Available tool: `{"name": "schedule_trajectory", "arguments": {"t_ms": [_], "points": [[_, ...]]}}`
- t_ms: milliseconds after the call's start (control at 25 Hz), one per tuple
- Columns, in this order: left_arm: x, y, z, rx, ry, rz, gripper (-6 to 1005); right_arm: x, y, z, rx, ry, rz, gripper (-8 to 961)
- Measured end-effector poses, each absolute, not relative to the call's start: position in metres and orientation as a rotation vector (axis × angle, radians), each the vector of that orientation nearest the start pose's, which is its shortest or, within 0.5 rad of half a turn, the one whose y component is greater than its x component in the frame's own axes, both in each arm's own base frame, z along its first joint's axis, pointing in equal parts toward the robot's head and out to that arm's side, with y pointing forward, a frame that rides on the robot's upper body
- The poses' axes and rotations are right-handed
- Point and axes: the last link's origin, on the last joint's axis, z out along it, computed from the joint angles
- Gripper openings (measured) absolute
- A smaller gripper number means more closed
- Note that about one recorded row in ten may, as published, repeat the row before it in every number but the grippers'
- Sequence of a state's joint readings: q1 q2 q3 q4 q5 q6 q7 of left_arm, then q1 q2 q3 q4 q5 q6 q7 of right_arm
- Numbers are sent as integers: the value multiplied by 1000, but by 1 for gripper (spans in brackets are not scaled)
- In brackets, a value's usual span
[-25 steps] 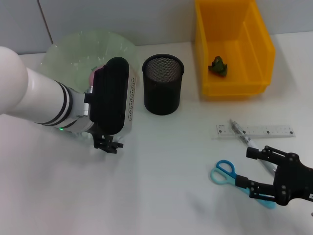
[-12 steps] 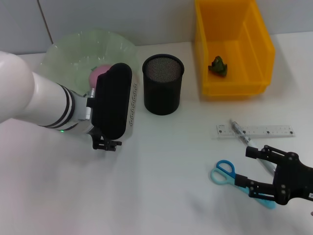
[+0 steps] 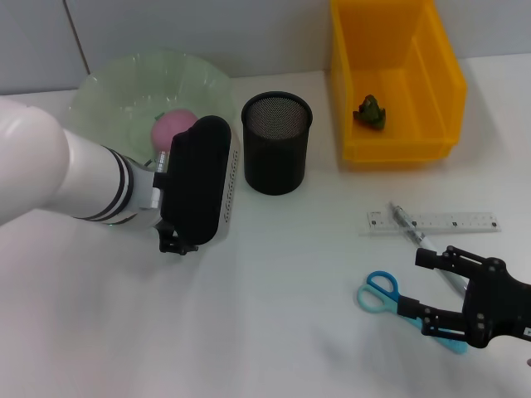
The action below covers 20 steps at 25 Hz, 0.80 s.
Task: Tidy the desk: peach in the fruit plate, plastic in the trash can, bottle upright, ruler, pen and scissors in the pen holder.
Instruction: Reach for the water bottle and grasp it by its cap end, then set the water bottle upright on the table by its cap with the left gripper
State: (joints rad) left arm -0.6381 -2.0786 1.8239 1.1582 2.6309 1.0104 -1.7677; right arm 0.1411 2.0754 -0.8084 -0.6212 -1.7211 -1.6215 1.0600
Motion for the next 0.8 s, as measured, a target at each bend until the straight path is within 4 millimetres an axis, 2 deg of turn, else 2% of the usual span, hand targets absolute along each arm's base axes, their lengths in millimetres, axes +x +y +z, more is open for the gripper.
{"name": "schedule_trajectory", "arguments": {"t_ms": [800], "points": [[-159,368,-88,-2666,639,661,453,335,219,3,-2510,612,825,819]]}}
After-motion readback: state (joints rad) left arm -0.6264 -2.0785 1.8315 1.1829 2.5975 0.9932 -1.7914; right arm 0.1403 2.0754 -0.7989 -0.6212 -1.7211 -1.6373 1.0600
